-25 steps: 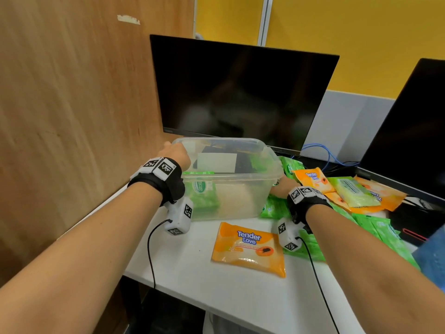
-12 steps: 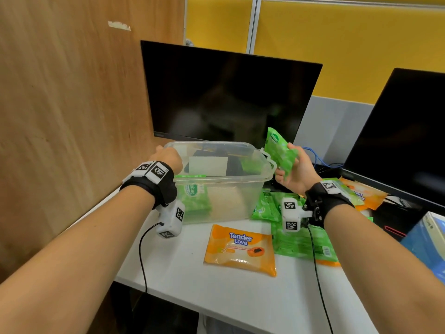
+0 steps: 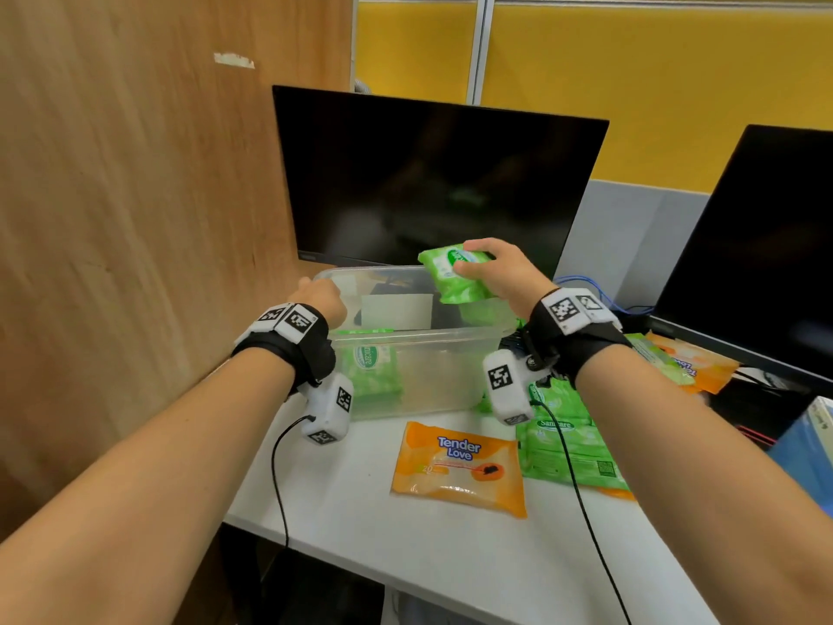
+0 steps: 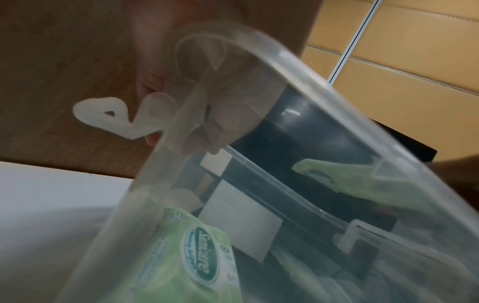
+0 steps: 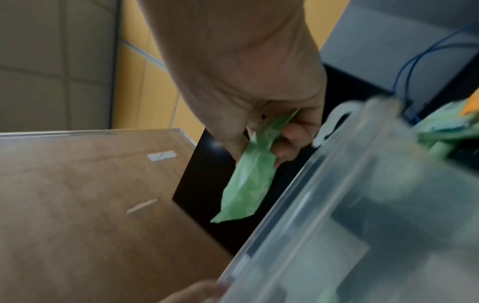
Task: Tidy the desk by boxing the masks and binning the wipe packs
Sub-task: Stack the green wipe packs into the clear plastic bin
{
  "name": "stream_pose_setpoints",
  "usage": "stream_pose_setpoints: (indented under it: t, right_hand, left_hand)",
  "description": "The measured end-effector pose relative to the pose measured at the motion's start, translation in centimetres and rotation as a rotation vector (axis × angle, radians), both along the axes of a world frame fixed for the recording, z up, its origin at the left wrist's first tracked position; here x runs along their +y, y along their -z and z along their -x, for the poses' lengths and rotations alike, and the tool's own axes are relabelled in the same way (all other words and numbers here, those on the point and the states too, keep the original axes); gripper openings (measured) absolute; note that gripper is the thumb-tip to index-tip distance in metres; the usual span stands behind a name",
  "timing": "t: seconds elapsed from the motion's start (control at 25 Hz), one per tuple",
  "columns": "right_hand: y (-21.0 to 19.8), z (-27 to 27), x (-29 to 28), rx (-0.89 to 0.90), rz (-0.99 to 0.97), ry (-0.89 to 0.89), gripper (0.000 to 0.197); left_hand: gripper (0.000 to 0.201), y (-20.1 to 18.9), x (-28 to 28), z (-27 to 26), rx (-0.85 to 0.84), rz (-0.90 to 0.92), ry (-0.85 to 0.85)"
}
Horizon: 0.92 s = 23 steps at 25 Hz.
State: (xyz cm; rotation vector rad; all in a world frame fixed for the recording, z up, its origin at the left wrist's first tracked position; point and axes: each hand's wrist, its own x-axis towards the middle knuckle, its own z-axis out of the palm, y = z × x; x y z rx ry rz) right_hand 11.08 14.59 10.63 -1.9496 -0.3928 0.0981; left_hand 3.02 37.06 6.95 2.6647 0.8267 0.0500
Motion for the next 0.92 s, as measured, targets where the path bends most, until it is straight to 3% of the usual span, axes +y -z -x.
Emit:
stream_pose_setpoints:
  t: [0.16,0.32,0.44,0.72,0.92]
  right_hand:
    - [1.2,2.4,5.1,0.112,0.181,-0.145,0.042]
    - [2.6,4.4,9.4,-0.076,0.613,-0.287,0.041]
    - [2.4,4.9,8.9,-0.123,0.918,-0.335,0.027]
    - [1.4,6.3,8.0,-0.243,1.011,-0.359,0.038]
    - [1.3,6.2,7.5,-0.19,0.981,-0.296,0.035]
  left_hand:
    - [0.051,0.1,-0.3,0.0,-0.045,0.019,0.007]
    - [0.051,0.1,-0.4,0.1,-0.052,0.007,-0.005]
    - [0.05,0.1,-0.6,0.0,-0.033,-0.005,-0.008]
    - [0.05,0.1,-0.8,-0.2,-0.004,-0.037,-0.016]
    - [0.049,0.1,-0.7,-0.3,-0.002,-0.038,-0.02]
